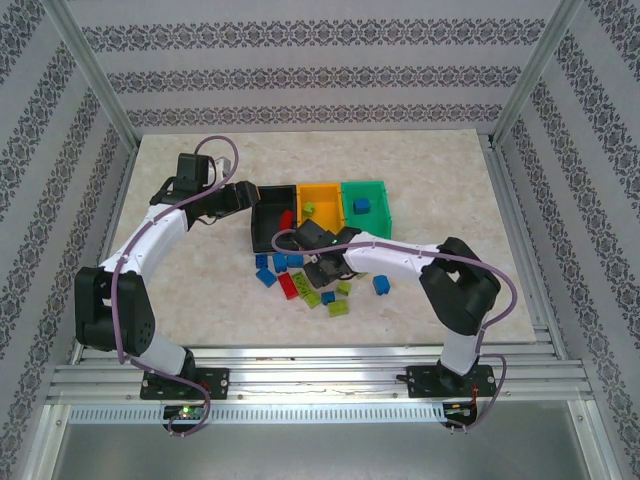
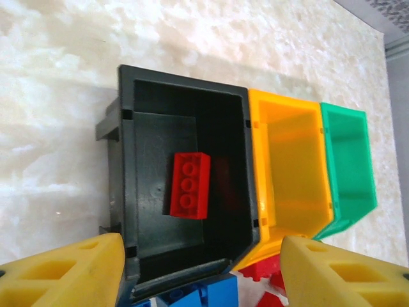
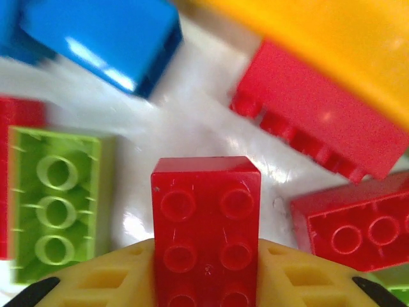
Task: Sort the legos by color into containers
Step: Pick up the lego from the center of the table, then place the lego in the container.
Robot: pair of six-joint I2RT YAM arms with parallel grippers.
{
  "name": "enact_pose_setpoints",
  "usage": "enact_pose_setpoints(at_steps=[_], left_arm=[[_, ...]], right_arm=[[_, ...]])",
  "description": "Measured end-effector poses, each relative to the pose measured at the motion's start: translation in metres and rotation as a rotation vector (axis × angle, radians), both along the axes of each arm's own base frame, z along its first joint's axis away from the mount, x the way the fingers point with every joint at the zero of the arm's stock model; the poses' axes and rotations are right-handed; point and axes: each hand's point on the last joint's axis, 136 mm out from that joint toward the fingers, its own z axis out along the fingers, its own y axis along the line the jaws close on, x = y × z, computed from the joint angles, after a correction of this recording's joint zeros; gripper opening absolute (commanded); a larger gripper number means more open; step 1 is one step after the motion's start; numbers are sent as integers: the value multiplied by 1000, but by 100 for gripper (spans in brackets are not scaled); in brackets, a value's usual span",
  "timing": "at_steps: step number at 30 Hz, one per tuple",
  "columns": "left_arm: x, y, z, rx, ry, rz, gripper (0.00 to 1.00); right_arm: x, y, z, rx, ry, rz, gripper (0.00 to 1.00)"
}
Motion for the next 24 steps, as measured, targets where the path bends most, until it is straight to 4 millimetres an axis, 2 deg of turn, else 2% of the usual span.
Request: enact_pose_setpoints(at_steps=[6, 8, 12, 14, 18, 21, 24], left_arm=[[3, 11, 3, 47, -18, 48, 66], [3, 13, 4, 53, -22, 55, 66], [3, 13, 3, 49, -19, 62, 66], [3, 13, 3, 44, -15, 66, 66], [3, 12, 4, 38, -12, 68, 66], [3, 12, 4, 38, -12, 68, 66], [3, 12, 4, 34, -12, 66, 66]], right_arm=[[37, 37, 57, 177, -88, -11, 41], [59, 51, 77, 241, -121, -26, 41], [98, 74, 101, 329, -166, -44, 48], [111, 82, 104, 356, -174, -52, 53], [120, 92, 99, 372, -161, -53, 52], [113, 90, 91, 367, -139, -46, 52], [93, 79, 74, 334, -101, -40, 52]])
